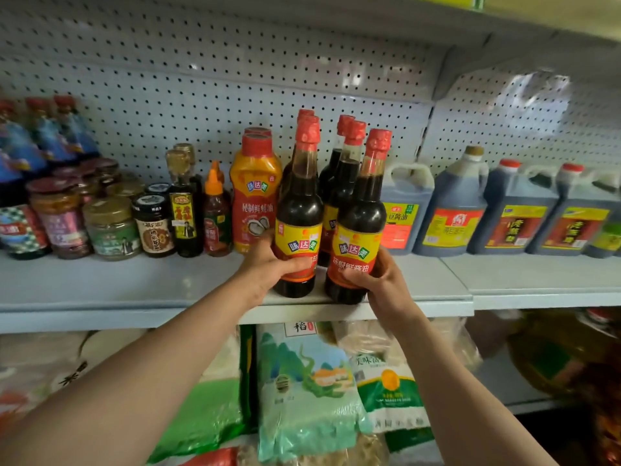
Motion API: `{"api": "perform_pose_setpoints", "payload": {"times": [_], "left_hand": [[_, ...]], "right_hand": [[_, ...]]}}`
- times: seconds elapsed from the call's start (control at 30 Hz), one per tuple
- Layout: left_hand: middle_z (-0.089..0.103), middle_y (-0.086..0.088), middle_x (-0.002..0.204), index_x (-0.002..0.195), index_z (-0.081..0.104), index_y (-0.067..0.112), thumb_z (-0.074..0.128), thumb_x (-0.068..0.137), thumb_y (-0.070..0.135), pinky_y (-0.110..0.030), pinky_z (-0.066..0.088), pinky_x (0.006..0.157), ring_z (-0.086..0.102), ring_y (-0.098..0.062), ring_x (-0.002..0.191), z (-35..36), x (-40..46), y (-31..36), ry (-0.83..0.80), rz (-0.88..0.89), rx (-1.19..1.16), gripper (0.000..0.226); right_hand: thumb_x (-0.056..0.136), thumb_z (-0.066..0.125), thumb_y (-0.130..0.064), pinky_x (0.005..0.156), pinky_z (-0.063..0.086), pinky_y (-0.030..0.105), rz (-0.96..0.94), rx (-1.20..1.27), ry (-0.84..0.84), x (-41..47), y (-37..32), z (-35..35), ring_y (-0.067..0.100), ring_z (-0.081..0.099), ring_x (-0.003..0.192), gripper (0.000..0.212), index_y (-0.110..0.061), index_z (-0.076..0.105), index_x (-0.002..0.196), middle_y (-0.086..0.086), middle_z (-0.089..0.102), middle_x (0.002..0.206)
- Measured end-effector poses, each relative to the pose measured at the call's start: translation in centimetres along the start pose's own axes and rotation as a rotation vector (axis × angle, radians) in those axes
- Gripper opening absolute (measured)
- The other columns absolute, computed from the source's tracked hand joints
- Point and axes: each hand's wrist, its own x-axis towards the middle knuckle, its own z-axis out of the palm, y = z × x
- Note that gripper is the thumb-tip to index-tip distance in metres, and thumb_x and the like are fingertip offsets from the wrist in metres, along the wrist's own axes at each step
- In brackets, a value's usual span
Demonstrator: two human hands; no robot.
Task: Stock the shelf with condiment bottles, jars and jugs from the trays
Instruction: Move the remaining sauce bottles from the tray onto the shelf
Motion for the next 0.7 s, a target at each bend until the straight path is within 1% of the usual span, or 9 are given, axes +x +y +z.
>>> {"api": "perform_pose_setpoints", "payload": {"times": [0.1, 0.2, 0.33, 0.43, 0.53, 0.63, 0.7], "left_hand": [[0.064, 0.006, 0.119, 0.127, 0.043, 0.035, 0.09, 0.066, 0.015, -0.037, 0.047, 0.098, 0.061, -0.012, 0.11, -0.4, 0.4, -0.6, -0.008, 0.019, 0.092, 0.079], [0.062, 0.004, 0.123, 0.131, 0.039, 0.031, 0.09, 0.068, 0.018, -0.037, 0.047, 0.099, 0.06, -0.012, 0.112, -0.7, 0.7, -0.7, -0.033, 0.033, 0.165, 0.082], [0.06, 0.006, 0.123, 0.136, 0.036, 0.029, 0.089, 0.069, 0.021, -0.038, 0.046, 0.099, 0.058, -0.014, 0.114, -0.9, 0.8, -0.4, -0.056, -0.001, 0.189, 0.086], [0.059, 0.008, 0.123, 0.139, 0.034, 0.028, 0.089, 0.069, 0.022, -0.036, 0.046, 0.098, 0.057, -0.013, 0.113, -0.9, 0.8, -0.1, -0.056, -0.018, 0.214, 0.088], [0.057, 0.009, 0.12, 0.14, 0.034, 0.026, 0.088, 0.072, 0.02, -0.031, 0.044, 0.093, 0.056, -0.01, 0.108, -0.7, 0.7, 0.4, -0.048, -0.013, 0.226, 0.087], [0.056, 0.013, 0.114, 0.138, 0.035, 0.026, 0.086, 0.074, 0.019, -0.026, 0.043, 0.086, 0.055, -0.002, 0.097, -0.3, 0.9, 0.5, -0.049, -0.006, 0.235, 0.083], [0.055, 0.014, 0.114, 0.137, 0.034, 0.028, 0.086, 0.074, 0.02, -0.026, 0.043, 0.085, 0.055, -0.002, 0.099, -0.3, 1.1, 0.3, -0.054, -0.01, 0.238, 0.082]], "right_hand": [[0.077, 0.078, -0.006, 0.096, 0.053, 0.044, 0.019, -0.05, -0.055, 0.6, 0.0, -1.0, 0.035, 0.063, 0.116, 0.062, -0.012, 0.055, 0.135, 0.016, 0.067, 0.124], [0.079, 0.08, -0.014, 0.105, 0.048, 0.052, 0.025, -0.132, -0.082, 0.6, 0.0, -1.9, 0.032, 0.061, 0.119, 0.06, -0.018, 0.057, 0.133, 0.011, 0.067, 0.126], [0.084, 0.075, -0.01, 0.103, 0.049, 0.049, -0.003, -0.215, -0.122, 0.6, -0.3, -2.2, 0.028, 0.062, 0.119, 0.055, -0.018, 0.055, 0.135, 0.008, 0.067, 0.126], [0.086, 0.074, -0.011, 0.104, 0.049, 0.049, 0.001, -0.223, -0.124, 0.8, -0.3, -2.2, 0.026, 0.061, 0.122, 0.06, -0.015, 0.049, 0.14, 0.007, 0.065, 0.13], [0.083, 0.075, -0.016, 0.105, 0.049, 0.048, 0.011, -0.232, -0.108, 1.0, -0.4, -1.8, 0.02, 0.062, 0.12, 0.062, -0.014, 0.048, 0.139, 0.003, 0.066, 0.128], [0.082, 0.076, -0.023, 0.108, 0.047, 0.049, -0.005, -0.272, -0.077, 1.2, -0.4, -1.6, 0.016, 0.063, 0.118, 0.06, -0.016, 0.051, 0.136, -0.001, 0.068, 0.124], [0.083, 0.076, -0.025, 0.107, 0.047, 0.047, -0.014, -0.307, -0.059, 1.2, -0.2, -1.5, 0.012, 0.062, 0.119, 0.058, -0.018, 0.052, 0.136, -0.004, 0.068, 0.124]]}}
